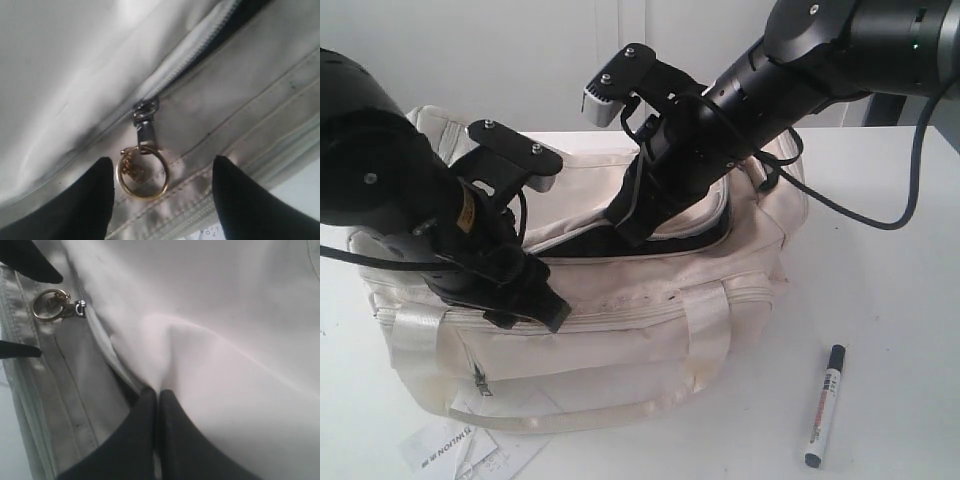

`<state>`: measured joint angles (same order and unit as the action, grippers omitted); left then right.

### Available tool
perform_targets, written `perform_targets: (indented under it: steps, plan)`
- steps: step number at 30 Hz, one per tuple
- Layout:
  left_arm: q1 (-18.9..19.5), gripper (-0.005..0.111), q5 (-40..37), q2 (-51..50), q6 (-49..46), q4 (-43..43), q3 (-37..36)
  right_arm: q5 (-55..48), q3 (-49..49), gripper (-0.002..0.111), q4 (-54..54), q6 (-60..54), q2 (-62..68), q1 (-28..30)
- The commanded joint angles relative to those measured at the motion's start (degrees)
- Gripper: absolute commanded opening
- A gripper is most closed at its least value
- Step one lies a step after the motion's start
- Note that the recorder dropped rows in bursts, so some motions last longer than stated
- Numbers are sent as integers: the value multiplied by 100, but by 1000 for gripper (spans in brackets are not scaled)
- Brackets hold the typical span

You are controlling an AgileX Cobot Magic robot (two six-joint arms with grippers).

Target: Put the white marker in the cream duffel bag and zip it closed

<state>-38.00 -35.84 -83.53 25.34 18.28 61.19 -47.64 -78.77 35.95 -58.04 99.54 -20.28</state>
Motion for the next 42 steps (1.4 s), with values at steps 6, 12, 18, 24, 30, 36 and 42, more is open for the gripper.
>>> perform_targets:
  steps: [6, 12, 18, 24, 30, 36, 42]
  plan:
    - [25, 61, -203, -275, 686, 737, -47, -45, 3, 0, 51, 1, -80, 35]
    - [25, 31, -371, -407, 660, 782, -47, -45, 3, 0, 51, 1, -80, 35]
    - [25, 0, -498, -342, 503, 833, -37, -43, 3, 0, 40, 1, -80, 35]
    - [25, 0, -666, -67, 440, 899, -37, -43, 3, 0, 28, 1, -80, 35]
    - [25, 0, -702, 218, 440, 912, -37, -43, 3, 0, 29, 1, -80, 35]
    - [25, 0, -1023, 242, 427, 1211, -37, 85, 3, 0, 29, 1, -80, 35]
    - [25, 0, -1199, 315, 416, 1354, -37, 133, 3, 0, 18, 1, -80, 35]
